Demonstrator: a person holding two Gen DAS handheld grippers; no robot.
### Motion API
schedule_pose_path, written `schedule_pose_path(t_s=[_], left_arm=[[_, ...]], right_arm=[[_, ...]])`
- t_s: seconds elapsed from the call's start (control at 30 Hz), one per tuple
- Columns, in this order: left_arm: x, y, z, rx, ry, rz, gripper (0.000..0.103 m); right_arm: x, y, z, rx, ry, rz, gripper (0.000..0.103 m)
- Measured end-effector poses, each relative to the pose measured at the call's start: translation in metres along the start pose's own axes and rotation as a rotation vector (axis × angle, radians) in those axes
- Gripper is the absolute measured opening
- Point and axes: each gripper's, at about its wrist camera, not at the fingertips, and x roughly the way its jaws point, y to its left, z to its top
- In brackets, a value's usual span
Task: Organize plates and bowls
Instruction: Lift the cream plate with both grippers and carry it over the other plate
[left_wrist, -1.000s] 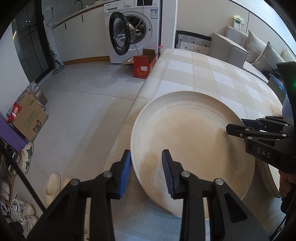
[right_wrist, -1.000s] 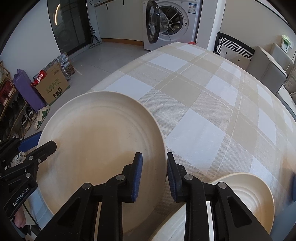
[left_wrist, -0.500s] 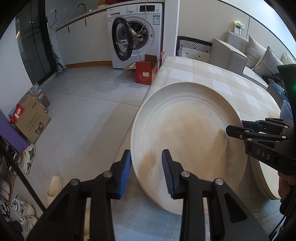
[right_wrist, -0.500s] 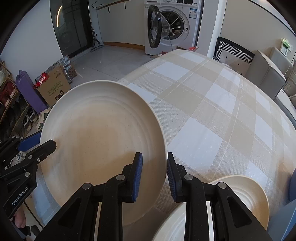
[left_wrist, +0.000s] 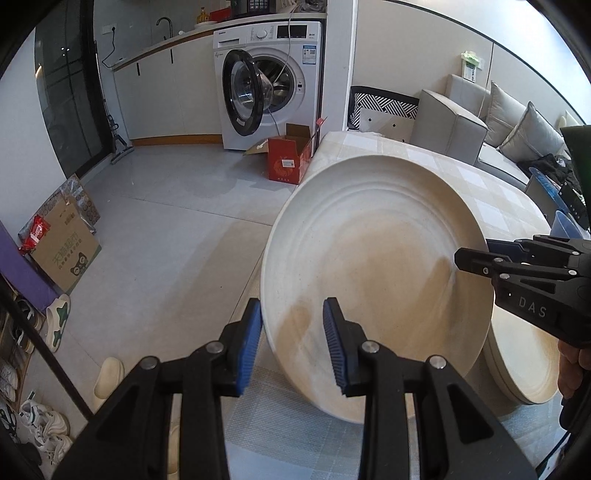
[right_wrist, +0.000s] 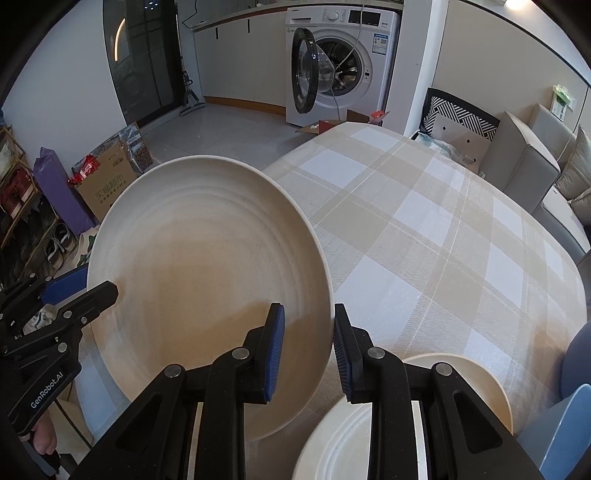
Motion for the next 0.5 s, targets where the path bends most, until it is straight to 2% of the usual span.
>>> schedule_pose_path(t_s=[0.5], left_arm=[[-0.017, -0.022, 0.018, 0.045, -0.037, -0.051, 0.032]], right_arm=[[-0.042, -0.022, -0.006, 0.045, -0.024, -0.049, 0.026]])
